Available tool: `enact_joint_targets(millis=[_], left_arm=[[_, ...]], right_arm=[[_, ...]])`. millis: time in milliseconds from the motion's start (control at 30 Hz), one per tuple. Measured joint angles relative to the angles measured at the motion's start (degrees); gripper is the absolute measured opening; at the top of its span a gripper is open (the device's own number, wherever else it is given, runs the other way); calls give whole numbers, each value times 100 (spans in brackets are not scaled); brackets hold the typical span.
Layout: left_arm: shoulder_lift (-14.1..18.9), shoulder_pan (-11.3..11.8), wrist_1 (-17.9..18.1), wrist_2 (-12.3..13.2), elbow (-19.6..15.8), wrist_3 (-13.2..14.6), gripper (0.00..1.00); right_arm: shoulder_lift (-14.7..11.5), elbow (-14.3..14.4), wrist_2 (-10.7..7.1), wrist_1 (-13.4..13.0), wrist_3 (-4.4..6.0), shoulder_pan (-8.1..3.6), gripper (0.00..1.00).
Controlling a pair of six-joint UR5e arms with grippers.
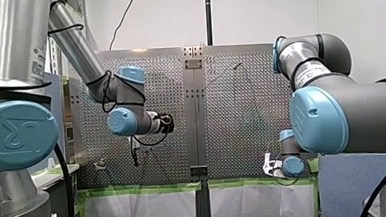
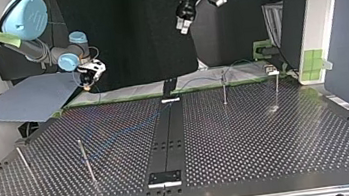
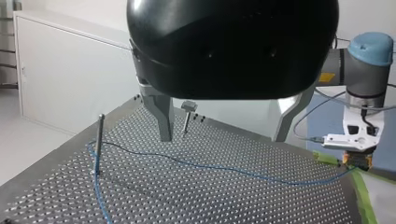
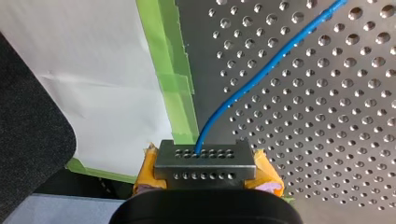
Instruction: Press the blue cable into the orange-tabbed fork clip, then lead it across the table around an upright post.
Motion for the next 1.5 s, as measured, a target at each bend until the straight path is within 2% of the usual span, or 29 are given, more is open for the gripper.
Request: enact_joint_targets(millis=[300,467,733,900,1200,1500], left_arm=[[-495,17,523,31,32,0,100],[-567,19,791,28,37,39,100],[-579,34,1068,13,37,61,100],[-582,62,1021,-40,34,50,100],[-581,102,602,-334,34,104,100],[-580,106,459,-368,32,118,100]], right_arm=[[-27,-26,-154,-6,2,-22,0],[-87,-42,-253,-19,9,-43,0],[-353,-43,-362,-14,34,-50,0],[-389,-43,-344,4,95,-50,0],[-393,-40,-337,18,116,-15,0],[-392,-39,-306,39,147,11,0]])
